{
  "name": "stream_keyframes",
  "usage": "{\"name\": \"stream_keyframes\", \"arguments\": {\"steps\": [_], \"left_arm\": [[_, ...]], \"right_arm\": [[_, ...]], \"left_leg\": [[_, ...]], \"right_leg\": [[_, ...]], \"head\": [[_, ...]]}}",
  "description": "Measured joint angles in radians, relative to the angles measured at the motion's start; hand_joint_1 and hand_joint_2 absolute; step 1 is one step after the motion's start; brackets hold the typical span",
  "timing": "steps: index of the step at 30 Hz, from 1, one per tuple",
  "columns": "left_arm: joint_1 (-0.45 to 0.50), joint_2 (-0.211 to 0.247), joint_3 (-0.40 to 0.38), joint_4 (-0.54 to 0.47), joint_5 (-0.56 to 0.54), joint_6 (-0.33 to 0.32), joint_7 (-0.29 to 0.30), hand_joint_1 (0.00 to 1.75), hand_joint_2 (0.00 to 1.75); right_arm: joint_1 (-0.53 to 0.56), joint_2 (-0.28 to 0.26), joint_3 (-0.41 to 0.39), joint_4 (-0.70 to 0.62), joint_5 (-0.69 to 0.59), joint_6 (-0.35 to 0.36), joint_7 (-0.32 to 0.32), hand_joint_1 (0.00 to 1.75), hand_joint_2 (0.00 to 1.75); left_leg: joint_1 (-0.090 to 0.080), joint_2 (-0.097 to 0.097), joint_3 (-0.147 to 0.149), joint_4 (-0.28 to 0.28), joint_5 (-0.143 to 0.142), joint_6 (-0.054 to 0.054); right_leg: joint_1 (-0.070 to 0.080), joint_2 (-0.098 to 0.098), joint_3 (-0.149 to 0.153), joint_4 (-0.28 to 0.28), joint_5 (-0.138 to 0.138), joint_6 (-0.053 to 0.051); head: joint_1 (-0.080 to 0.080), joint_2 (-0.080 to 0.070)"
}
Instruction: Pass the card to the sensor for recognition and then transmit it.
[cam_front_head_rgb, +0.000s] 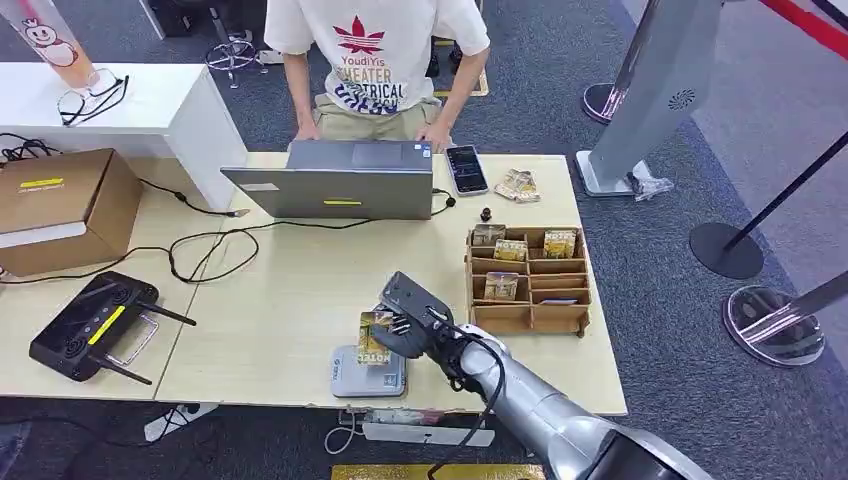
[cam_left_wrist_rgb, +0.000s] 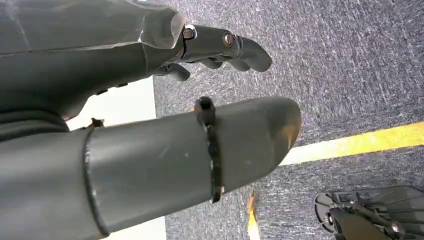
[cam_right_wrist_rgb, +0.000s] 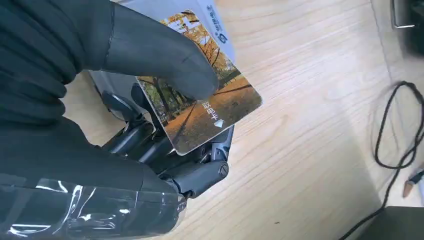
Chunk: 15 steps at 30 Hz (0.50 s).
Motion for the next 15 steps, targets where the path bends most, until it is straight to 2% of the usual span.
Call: {"name": "stream_keyframes", "arguments": {"steps": [15], "left_arm": [[0.000,0.001,0.000,0.000,0.001,-0.001,0.000,0.00,0.00]], "right_arm": [[-0.001,-0.004,0.000,0.038,-0.001,0.002,0.007,1.75,1.75]], "left_leg": [[0.000,0.000,0.000,0.000,0.000,0.000]], "right_leg": [[0.000,0.000,0.000,0.000,0.000,0.000]], "head": [[0.000,0.000]]}}
